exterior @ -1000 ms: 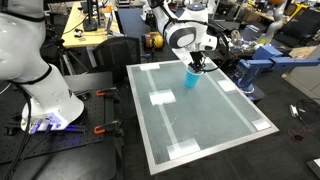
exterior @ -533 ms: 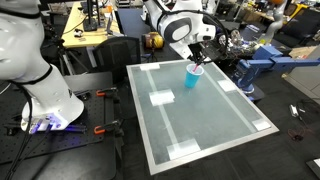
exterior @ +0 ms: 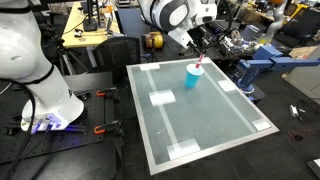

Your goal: Put the marker on the table

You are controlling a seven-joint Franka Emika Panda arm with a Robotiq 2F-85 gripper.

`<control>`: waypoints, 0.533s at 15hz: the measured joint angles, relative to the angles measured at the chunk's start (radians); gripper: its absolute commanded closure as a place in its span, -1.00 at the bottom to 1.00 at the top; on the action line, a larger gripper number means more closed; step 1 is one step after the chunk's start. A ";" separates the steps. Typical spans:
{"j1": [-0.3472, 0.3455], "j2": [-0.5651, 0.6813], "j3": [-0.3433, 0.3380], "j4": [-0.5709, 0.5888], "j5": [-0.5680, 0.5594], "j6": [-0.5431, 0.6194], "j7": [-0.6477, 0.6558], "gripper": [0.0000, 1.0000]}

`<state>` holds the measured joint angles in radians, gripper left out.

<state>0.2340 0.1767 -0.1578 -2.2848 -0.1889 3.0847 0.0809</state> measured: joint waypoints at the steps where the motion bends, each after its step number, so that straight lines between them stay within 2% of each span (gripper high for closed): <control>1: 0.019 -0.021 -0.029 -0.008 -0.034 0.006 0.029 0.90; 5: 0.076 -0.101 -0.147 -0.022 -0.213 -0.013 0.192 0.90; 8: 0.080 -0.157 -0.181 -0.023 -0.328 -0.124 0.321 0.90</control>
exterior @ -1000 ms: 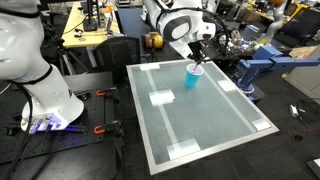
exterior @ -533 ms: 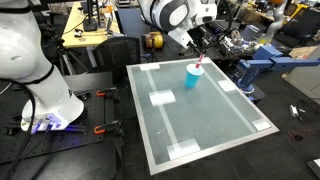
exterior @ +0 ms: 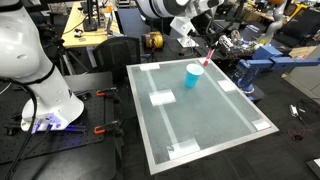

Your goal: Put the marker on the table

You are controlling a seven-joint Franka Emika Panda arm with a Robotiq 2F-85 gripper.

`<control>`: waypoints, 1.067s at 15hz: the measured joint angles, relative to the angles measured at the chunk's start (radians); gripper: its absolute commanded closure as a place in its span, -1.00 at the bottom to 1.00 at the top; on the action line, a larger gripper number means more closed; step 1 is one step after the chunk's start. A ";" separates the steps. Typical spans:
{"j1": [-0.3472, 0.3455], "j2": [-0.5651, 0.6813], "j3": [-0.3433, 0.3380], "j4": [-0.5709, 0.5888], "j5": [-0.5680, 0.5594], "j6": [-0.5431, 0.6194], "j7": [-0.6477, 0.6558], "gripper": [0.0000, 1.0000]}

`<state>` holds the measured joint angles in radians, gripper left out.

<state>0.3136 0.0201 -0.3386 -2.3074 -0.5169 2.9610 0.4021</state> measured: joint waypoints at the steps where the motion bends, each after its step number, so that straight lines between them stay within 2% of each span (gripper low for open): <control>1: 0.000 -0.017 0.000 -0.001 -0.012 -0.058 0.024 0.90; 4: 0.003 -0.052 0.016 -0.002 0.015 -0.244 0.037 0.90; 7: -0.095 -0.059 0.134 -0.002 0.128 -0.373 0.010 0.90; 8: -0.125 -0.058 0.165 -0.002 0.181 -0.400 -0.015 0.60; 10: -0.167 -0.056 0.208 -0.002 0.191 -0.404 -0.026 0.60; 12: -0.180 -0.056 0.220 -0.002 0.191 -0.404 -0.026 0.60; 13: -0.181 -0.056 0.221 -0.002 0.191 -0.404 -0.026 0.90; 16: -0.202 -0.055 0.242 -0.002 0.197 -0.402 -0.026 0.90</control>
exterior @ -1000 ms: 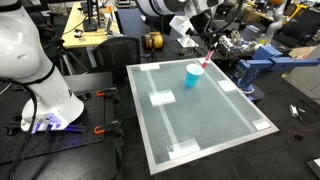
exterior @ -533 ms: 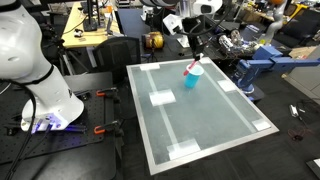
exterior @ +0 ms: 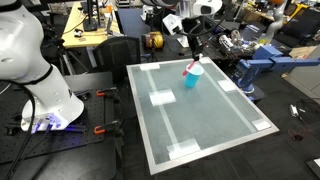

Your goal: Put the marker on the table

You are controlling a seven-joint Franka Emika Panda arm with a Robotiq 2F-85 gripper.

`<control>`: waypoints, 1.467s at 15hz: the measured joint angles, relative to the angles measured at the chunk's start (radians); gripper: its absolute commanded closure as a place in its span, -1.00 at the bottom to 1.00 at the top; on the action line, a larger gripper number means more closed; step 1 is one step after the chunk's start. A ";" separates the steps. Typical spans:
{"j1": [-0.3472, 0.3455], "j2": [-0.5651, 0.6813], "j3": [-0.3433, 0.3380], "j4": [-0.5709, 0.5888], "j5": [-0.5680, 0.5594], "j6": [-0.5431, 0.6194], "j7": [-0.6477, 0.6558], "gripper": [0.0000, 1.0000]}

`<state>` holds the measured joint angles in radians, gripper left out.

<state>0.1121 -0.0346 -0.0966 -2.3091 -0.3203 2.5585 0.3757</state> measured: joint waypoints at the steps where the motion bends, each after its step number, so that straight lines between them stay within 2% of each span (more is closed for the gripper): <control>1: -0.013 0.000 0.009 0.001 0.013 0.003 0.001 0.90; 11: -0.120 0.051 0.015 0.027 0.316 0.008 0.000 0.90; 22: -0.196 0.291 -0.004 0.142 0.547 0.004 0.000 0.90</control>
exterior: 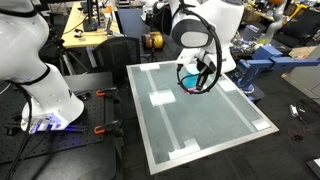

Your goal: Put the marker on the table

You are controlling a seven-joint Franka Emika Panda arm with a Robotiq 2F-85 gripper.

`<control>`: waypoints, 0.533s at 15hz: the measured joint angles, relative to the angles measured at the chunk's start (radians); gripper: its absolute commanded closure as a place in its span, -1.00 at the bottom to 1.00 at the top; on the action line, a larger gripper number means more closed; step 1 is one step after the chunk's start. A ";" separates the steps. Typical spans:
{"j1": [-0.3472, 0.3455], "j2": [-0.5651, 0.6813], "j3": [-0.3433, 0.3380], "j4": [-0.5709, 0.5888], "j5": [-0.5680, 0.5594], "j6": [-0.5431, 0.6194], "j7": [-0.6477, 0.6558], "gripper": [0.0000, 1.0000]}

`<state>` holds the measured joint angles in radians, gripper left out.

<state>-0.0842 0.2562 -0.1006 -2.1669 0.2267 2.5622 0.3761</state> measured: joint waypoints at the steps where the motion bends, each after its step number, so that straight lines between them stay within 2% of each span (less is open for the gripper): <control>1: -0.005 0.025 0.000 0.016 0.017 -0.004 0.000 0.90; 8: -0.038 0.187 0.000 0.138 0.100 -0.060 0.000 0.90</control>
<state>-0.1225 0.4430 -0.1003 -2.0286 0.3264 2.5022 0.3761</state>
